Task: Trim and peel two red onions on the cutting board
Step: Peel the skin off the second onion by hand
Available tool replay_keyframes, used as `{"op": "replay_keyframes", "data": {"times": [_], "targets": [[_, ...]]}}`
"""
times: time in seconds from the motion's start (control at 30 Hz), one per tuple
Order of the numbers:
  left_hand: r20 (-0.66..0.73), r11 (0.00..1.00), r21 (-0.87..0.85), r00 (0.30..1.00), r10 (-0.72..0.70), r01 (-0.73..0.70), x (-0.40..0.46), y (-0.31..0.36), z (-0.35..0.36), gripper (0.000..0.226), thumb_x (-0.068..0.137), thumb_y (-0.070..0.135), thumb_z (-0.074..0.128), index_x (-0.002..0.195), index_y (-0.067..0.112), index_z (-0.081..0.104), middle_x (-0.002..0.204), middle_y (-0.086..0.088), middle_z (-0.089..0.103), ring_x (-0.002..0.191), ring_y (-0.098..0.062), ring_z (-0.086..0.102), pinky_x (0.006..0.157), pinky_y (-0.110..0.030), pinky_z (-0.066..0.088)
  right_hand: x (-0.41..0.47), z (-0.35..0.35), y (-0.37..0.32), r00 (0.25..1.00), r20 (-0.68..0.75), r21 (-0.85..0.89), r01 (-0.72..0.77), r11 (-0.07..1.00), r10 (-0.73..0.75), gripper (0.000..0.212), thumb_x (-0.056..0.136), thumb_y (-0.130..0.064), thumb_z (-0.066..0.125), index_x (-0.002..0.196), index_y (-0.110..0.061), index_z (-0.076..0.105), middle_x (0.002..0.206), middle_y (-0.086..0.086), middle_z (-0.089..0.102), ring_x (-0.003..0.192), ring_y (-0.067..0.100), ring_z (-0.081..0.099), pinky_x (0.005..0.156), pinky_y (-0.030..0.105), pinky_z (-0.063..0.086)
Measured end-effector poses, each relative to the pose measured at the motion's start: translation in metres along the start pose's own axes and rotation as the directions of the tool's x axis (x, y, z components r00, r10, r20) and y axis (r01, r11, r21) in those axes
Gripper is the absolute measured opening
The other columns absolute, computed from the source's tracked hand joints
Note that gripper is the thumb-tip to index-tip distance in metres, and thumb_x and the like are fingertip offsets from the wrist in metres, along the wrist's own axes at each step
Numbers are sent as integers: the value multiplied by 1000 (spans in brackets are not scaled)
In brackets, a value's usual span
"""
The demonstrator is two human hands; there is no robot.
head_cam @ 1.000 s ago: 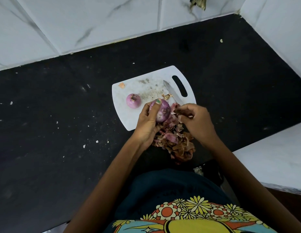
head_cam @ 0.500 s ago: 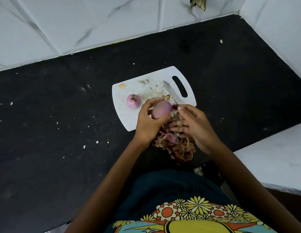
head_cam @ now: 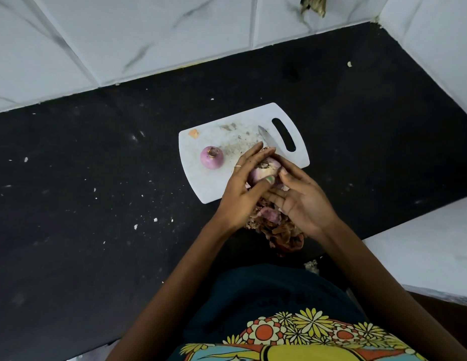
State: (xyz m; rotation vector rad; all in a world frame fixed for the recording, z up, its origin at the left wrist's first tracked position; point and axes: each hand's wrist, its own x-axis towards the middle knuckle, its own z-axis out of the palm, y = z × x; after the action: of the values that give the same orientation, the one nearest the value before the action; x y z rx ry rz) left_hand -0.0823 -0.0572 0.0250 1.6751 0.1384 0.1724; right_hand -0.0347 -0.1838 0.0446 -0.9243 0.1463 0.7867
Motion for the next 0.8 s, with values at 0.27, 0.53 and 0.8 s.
{"op": "replay_keyframes", "data": {"times": [0.27, 0.53, 0.8], "targets": [[-34, 927, -325, 978, -208, 186, 0, -4, 5, 45, 89, 13, 40, 134, 17, 46, 137, -10, 50, 126, -24, 51, 103, -37, 45, 0, -5, -2, 997, 30, -8, 77, 997, -77, 48, 80, -6, 53, 128, -7, 52, 135, 14, 55, 115, 30, 59, 92, 42, 54], [-96, 881, -395, 942, -322, 261, 3, -2, 8, 26, 98, 25, 40, 117, 21, 58, 126, -15, 58, 120, -34, 55, 101, -50, 46, -2, -7, 0, 993, 80, -12, 84, 996, -83, 57, 65, -11, 67, 121, -8, 57, 131, 12, 59, 114, 25, 61, 92, 41, 54], [-90, 968, -209, 983, -161, 140, 3, 2, 9, 32, 96, 14, 52, 125, 2, 46, 116, -11, 58, 103, -10, 59, 88, -21, 48, -3, -3, -1, 996, 30, -46, 91, 995, -90, 56, 68, -9, 66, 123, -8, 56, 132, 14, 58, 113, 27, 61, 93, 42, 53]]}}
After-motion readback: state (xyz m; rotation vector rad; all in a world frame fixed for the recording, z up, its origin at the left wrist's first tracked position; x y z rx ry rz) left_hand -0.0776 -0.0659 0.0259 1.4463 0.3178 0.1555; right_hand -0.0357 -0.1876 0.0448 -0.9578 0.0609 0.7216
